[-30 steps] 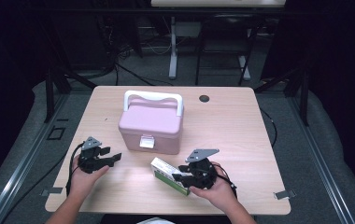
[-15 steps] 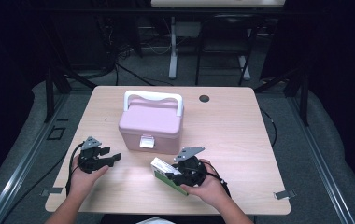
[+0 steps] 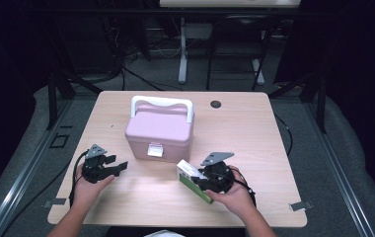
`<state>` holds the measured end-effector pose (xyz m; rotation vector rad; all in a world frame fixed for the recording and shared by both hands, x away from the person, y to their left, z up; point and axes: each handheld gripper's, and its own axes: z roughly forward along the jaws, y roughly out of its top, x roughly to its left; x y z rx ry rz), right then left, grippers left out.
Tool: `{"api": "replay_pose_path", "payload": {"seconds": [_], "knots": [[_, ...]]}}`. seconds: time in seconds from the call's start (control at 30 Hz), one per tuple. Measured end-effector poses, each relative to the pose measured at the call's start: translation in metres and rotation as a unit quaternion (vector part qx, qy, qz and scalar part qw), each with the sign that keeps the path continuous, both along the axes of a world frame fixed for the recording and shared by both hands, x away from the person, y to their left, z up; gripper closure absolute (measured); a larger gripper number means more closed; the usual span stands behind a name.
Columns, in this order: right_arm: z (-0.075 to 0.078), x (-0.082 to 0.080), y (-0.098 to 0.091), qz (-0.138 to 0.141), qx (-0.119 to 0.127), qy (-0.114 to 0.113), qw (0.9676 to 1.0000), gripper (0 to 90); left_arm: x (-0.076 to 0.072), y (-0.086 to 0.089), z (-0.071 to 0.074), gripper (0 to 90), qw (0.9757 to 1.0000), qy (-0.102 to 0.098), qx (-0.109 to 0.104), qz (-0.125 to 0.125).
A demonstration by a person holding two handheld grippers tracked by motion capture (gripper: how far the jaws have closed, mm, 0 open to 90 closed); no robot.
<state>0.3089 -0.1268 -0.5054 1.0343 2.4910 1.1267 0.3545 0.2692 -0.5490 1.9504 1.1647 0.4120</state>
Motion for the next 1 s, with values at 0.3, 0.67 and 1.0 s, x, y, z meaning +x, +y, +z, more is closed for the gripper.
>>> {"api": "replay_pose_path", "payload": {"seconds": [0.3, 0.67, 1.0], "knots": [[0.000, 0.017, -0.050, -0.077, 0.002, -0.003, 0.9970, 61.8, 0.000, 0.000, 0.000, 38.4, 1.0000, 0.001, 0.002, -0.001], [0.000, 0.029, -0.113, -0.166, 0.006, -0.006, 0.9861, 61.7, 0.001, 0.000, -0.001, 38.4, 1.0000, 0.002, 0.000, 0.001], [-0.002, 0.031, -0.138, -0.189, 0.015, -0.006, 0.9819, 61.6, 0.001, 0.000, -0.001, 38.4, 1.0000, 0.002, -0.001, 0.002]]}}
